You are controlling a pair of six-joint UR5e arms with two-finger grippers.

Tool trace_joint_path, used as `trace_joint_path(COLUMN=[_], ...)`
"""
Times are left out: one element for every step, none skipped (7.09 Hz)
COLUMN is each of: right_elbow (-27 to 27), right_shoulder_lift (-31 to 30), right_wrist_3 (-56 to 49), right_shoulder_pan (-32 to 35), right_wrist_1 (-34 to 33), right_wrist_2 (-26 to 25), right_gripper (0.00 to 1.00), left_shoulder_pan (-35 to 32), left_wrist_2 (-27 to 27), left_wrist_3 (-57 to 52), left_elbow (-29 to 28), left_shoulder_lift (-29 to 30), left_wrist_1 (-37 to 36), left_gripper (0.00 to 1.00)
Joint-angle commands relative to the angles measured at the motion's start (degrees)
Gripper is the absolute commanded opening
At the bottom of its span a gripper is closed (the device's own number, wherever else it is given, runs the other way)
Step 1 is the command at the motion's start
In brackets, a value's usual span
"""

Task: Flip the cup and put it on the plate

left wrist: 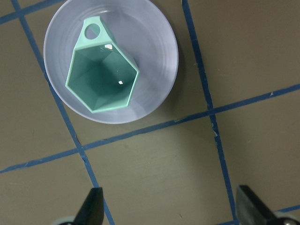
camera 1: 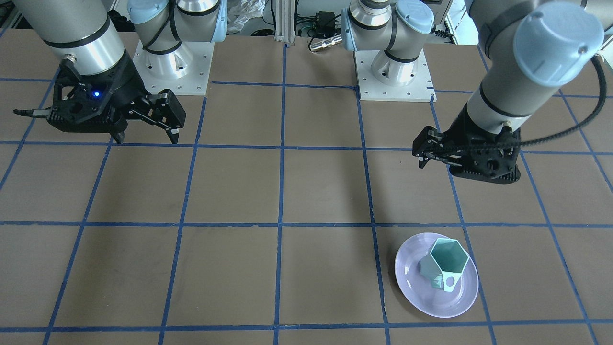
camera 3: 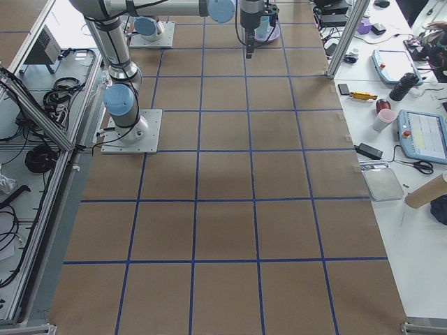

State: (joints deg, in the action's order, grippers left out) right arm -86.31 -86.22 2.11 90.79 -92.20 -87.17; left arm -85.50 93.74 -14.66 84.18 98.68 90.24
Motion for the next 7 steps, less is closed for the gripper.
trace_joint_path(right_elbow=[0.0, 0.0, 0.0, 0.0, 0.0, 0.0, 0.0], right_shoulder_lift=[0.0, 0.0, 0.0, 0.0, 0.0, 0.0, 0.0], right_wrist_3=[0.0, 0.0, 0.0, 0.0, 0.0, 0.0, 0.0], right_shoulder_pan=[0.0, 0.0, 0.0, 0.0, 0.0, 0.0, 0.0], right_wrist_1=[0.0, 0.0, 0.0, 0.1, 0.0, 0.0, 0.0], right_wrist_2=[0.1, 0.0, 0.1, 0.1, 0.1, 0.0, 0.0], right_gripper=[1.00, 1.00, 1.00, 1.00, 1.00, 1.00, 1.00], left_shoulder_pan=[-1.2, -1.8, -2.9, -4.0, -4.1, -4.1, -4.4], left_wrist_2=[-0.6, -6.2, -6.1, -5.2, -3.4, -3.3, -3.3], left_wrist_3=[6.1, 9.6, 12.5, 13.0, 13.5, 15.7, 16.8], left_elbow=[0.1, 0.0, 0.1, 0.1, -0.5, -0.6, -0.5], left_shoulder_lift=[-5.1, -6.0, -6.9, -7.2, -7.0, -6.8, -6.8], left_wrist_1=[1.2, 0.9, 1.2, 1.4, 2.7, 2.7, 2.7], left_gripper=[1.00, 1.00, 1.00, 1.00, 1.00, 1.00, 1.00])
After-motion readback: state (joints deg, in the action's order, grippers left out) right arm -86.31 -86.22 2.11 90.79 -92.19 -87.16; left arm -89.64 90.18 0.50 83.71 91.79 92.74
